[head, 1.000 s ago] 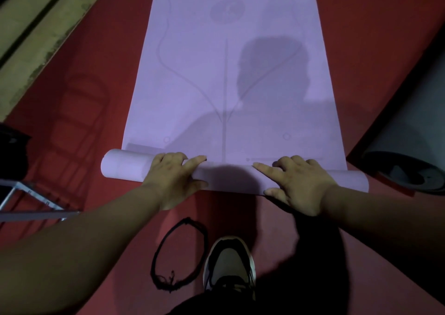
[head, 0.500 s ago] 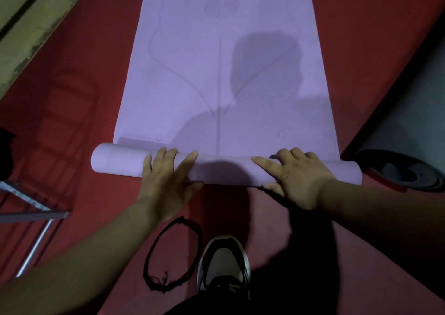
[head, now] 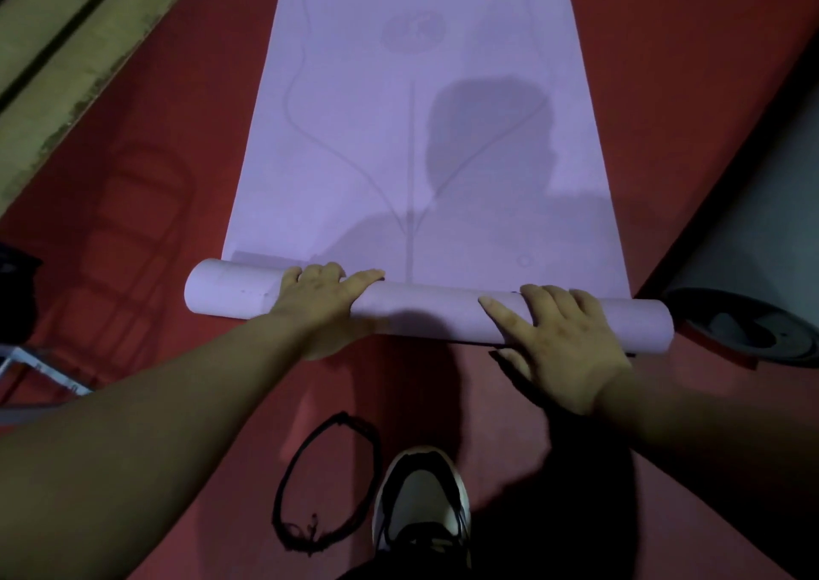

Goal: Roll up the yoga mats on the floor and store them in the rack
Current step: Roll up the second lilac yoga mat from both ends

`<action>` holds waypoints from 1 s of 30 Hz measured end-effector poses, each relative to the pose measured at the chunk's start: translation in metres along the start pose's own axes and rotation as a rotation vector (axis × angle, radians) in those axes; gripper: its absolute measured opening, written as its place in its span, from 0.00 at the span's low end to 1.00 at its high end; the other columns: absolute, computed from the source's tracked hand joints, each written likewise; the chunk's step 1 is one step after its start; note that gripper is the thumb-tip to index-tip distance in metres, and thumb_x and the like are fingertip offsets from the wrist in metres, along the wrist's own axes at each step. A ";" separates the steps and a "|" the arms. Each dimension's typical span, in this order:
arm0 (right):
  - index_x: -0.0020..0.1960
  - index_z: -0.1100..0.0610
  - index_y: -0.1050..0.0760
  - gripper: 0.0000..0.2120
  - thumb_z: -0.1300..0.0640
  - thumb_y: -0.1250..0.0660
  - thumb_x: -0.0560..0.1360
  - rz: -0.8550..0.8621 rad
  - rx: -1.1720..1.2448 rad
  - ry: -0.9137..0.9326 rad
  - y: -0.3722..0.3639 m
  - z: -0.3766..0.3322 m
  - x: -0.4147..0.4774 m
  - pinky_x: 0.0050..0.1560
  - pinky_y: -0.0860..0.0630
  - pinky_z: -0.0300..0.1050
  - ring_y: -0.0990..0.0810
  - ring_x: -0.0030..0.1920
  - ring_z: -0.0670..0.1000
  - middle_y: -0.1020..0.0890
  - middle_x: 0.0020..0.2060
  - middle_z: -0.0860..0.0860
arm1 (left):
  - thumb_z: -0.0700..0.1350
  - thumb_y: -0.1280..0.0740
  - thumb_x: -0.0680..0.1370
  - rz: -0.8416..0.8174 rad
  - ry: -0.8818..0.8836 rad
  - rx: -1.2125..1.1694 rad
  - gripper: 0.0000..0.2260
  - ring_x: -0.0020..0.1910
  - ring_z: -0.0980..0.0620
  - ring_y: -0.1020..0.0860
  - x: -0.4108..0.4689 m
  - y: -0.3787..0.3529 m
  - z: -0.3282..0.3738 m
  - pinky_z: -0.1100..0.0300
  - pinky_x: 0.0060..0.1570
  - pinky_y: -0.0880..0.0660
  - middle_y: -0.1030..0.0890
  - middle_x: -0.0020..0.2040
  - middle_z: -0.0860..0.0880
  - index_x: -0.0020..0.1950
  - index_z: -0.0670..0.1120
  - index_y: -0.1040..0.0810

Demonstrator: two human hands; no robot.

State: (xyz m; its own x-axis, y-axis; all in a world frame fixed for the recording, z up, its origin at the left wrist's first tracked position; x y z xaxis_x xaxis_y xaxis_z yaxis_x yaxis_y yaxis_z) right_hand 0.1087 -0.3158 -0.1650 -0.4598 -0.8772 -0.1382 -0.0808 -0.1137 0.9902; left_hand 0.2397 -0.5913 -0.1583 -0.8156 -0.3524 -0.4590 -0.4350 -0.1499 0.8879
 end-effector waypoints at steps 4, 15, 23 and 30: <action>0.78 0.43 0.36 0.32 0.35 0.42 0.76 -0.024 0.012 -0.011 0.001 0.006 0.011 0.53 0.28 0.60 0.24 0.51 0.63 0.22 0.58 0.59 | 0.76 0.45 0.74 -0.109 -0.009 -0.030 0.34 0.69 0.41 0.32 0.008 0.004 0.001 0.39 0.73 0.43 0.29 0.68 0.46 0.78 0.69 0.47; 0.80 0.39 0.45 0.34 0.30 0.54 0.76 -0.171 -0.006 0.017 -0.004 0.018 0.024 0.53 0.29 0.57 0.24 0.54 0.61 0.23 0.60 0.56 | 0.78 0.46 0.69 0.234 0.053 -0.063 0.43 0.78 0.37 0.41 -0.018 -0.018 0.008 0.30 0.72 0.48 0.34 0.77 0.41 0.81 0.62 0.46; 0.80 0.36 0.51 0.35 0.28 0.59 0.75 -0.161 0.033 0.007 0.002 0.020 0.028 0.56 0.30 0.57 0.25 0.59 0.60 0.25 0.65 0.55 | 0.77 0.51 0.72 0.289 -0.043 0.071 0.37 0.54 0.40 0.26 -0.005 0.001 0.001 0.39 0.62 0.34 0.24 0.54 0.46 0.77 0.63 0.33; 0.79 0.37 0.54 0.34 0.30 0.60 0.75 -0.264 0.086 0.066 0.004 -0.008 -0.007 0.57 0.28 0.56 0.25 0.60 0.59 0.27 0.67 0.53 | 0.75 0.46 0.72 0.322 -0.055 0.059 0.33 0.45 0.41 0.25 -0.055 -0.013 0.006 0.43 0.54 0.31 0.25 0.44 0.49 0.73 0.63 0.27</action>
State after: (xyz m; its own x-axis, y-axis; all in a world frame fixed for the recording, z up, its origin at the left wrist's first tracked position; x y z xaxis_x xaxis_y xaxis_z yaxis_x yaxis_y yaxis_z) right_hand 0.1191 -0.3141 -0.1602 -0.3542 -0.8514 -0.3870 -0.2663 -0.3048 0.9144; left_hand 0.2885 -0.5646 -0.1447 -0.9335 -0.3222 -0.1572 -0.1713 0.0156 0.9851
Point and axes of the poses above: each hand's wrist, its own x-axis towards the middle knuckle, its own y-axis out of the back of the hand, z = x × y, the point moved 6 cm from there along x, towards the middle knuckle
